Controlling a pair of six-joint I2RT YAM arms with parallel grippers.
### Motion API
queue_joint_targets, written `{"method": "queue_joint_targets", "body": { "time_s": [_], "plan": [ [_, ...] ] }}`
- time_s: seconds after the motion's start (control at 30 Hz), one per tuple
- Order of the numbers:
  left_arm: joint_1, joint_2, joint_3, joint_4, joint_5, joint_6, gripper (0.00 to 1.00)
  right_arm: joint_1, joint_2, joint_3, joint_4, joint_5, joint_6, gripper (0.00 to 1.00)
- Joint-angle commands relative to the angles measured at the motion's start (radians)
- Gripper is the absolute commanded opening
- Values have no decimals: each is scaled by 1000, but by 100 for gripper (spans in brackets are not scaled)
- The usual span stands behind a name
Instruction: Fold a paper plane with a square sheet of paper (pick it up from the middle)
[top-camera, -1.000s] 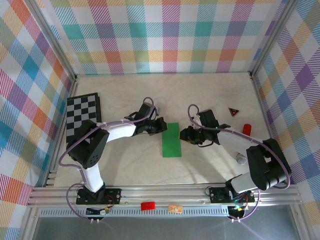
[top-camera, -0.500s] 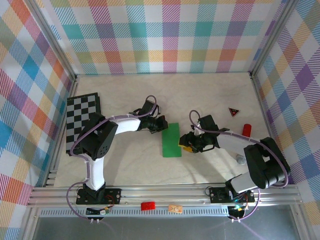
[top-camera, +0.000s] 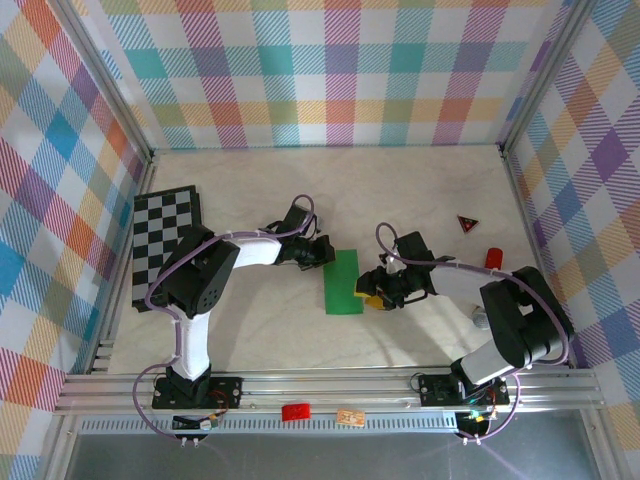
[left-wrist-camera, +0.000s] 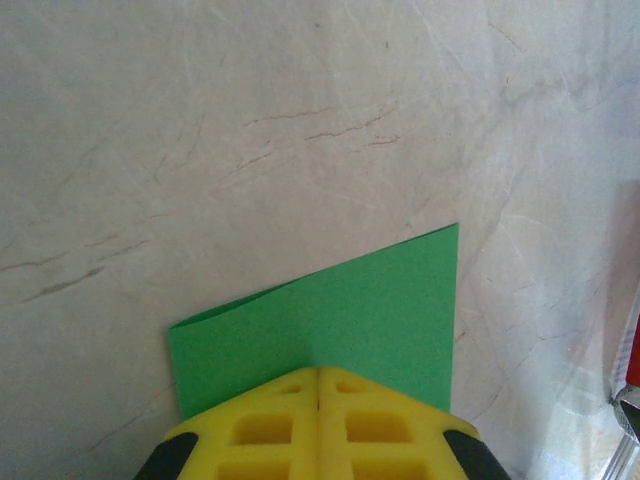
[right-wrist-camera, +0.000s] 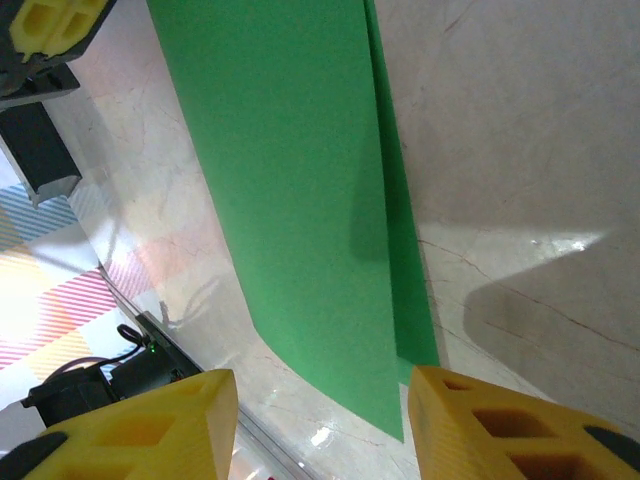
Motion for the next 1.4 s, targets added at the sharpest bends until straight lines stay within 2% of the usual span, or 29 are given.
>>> {"method": "queue_joint_targets", "body": {
  "time_s": [0.0,0.43,0.7,1.03,1.13,1.37],
  "plan": [
    [8,26,-33,-58,-17,23,1,-3,19,0,8,-28,-4,50],
    [8,37,-16,-60,-6,26,1,-2,75,11,105,-99,23,48],
    [8,34,-19,-57,-1,31,1,-11,88,48,119,-73,13,46],
    [8,33,-17,-53,4,33,1,-54,152,78,199,-129,8,36],
    [8,36,-14,-52,7,32,1,-65,177,96,196,-165,-5,31],
    [8,38,-7,-44,14,28,1,-69,202,104,215,-192,-7,30]
  ]
}}
